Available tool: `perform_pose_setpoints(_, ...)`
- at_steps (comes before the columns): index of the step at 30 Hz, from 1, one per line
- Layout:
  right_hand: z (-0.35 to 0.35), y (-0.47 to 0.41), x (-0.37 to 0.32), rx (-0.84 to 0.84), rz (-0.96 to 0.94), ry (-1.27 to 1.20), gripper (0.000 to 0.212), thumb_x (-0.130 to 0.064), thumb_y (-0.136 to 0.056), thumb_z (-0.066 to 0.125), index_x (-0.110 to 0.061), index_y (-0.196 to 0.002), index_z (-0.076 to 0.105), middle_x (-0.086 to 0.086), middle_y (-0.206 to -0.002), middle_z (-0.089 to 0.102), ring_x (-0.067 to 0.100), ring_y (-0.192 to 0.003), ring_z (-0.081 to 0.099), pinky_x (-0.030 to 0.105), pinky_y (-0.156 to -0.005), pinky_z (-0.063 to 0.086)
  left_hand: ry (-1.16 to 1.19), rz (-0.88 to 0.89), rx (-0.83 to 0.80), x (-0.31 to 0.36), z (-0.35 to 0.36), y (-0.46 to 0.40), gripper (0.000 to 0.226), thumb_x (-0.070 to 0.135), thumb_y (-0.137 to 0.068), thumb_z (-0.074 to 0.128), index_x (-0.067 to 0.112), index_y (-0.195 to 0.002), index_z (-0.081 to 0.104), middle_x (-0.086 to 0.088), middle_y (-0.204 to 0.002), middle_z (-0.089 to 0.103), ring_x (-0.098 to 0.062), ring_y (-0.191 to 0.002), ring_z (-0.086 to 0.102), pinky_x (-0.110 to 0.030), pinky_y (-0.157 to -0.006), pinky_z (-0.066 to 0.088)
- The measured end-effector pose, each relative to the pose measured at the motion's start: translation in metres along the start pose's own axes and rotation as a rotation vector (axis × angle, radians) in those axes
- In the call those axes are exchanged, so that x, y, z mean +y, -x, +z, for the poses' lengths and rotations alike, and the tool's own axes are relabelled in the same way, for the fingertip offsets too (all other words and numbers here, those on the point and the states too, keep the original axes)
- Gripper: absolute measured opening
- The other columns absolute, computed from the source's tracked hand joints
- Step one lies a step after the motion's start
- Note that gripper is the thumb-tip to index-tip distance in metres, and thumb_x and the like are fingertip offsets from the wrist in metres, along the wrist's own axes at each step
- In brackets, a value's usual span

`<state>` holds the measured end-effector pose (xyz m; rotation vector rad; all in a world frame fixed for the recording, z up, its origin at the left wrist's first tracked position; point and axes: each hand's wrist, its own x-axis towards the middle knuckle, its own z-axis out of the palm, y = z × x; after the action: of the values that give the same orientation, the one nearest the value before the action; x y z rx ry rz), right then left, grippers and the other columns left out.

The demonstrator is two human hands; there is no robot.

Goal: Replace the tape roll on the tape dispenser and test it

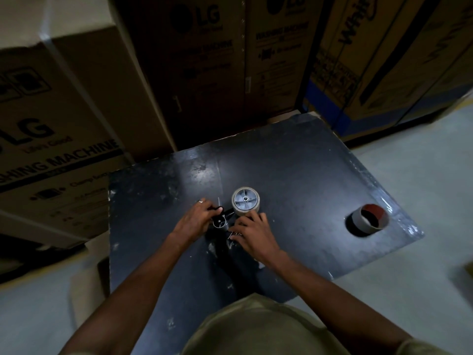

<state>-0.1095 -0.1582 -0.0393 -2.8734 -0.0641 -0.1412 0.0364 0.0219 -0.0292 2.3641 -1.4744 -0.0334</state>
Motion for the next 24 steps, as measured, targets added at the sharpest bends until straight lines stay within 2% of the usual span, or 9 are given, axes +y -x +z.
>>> perform_pose_setpoints(3,-0.002,0.000,-0.004,0.025,0.011,-0.010,0.025,-0.047,-0.089,0.063,-0.032,-0.104,0.076,-0.012,-0.100,0.067,0.025,-0.102,0.054,0.039,-0.078,0.033,0.009,-0.016,-0.012,-0.002,0.003,0.002,0.035,0.026,-0.088,0.045,0.015,-0.113,0.067,-0.010,-0.093,0.064,-0.030,-0.080,0.059,-0.039,-0.068,0.052)
perform_pose_setpoints(6,-0.004,0.000,-0.007,0.034,0.025,-0.002,0.023,-0.047,-0.088,0.064,-0.031,-0.100,0.077,-0.011,-0.098,0.068,0.025,-0.101,0.055,0.040,-0.077,0.036,0.020,-0.032,-0.015,-0.004,0.004,0.002,0.036,0.030,-0.089,0.048,0.014,-0.113,0.069,-0.010,-0.093,0.064,-0.029,-0.081,0.058,-0.039,-0.068,0.051)
perform_pose_setpoints(9,-0.005,-0.002,-0.011,0.032,0.061,-0.007,0.021,-0.046,-0.087,0.065,-0.030,-0.095,0.076,-0.009,-0.093,0.067,0.026,-0.101,0.054,0.041,-0.077,0.037,0.026,-0.044,0.006,-0.003,0.004,0.002,0.029,0.014,-0.082,0.067,0.010,-0.110,0.070,-0.011,-0.092,0.064,-0.031,-0.079,0.059,-0.037,-0.067,0.051)
perform_pose_setpoints(11,-0.004,-0.003,-0.014,0.015,0.084,0.010,0.022,-0.046,-0.087,0.063,-0.029,-0.092,0.076,-0.007,-0.092,0.067,0.026,-0.103,0.054,0.042,-0.078,0.038,0.034,-0.026,0.025,-0.002,0.005,0.002,0.035,0.005,-0.074,0.074,0.009,-0.109,0.070,-0.012,-0.092,0.065,-0.031,-0.078,0.059,-0.036,-0.068,0.048)
perform_pose_setpoints(16,-0.003,-0.004,-0.016,0.014,0.105,0.030,0.022,-0.046,-0.086,0.065,-0.027,-0.092,0.076,-0.005,-0.094,0.067,0.027,-0.104,0.054,0.042,-0.080,0.038,0.033,-0.028,0.035,-0.004,0.008,0.004,0.041,0.000,-0.070,0.077,0.010,-0.110,0.071,-0.011,-0.091,0.065,-0.029,-0.078,0.058,-0.030,-0.069,0.042)
perform_pose_setpoints(24,-0.003,-0.005,-0.019,0.028,0.123,0.045,0.023,-0.045,-0.085,0.065,-0.024,-0.088,0.076,-0.002,-0.094,0.068,0.027,-0.105,0.053,0.042,-0.079,0.038,0.031,-0.045,0.031,-0.004,0.009,0.005,0.046,-0.005,-0.065,0.078,0.010,-0.108,0.071,-0.010,-0.091,0.065,-0.028,-0.079,0.058,-0.028,-0.072,0.041)
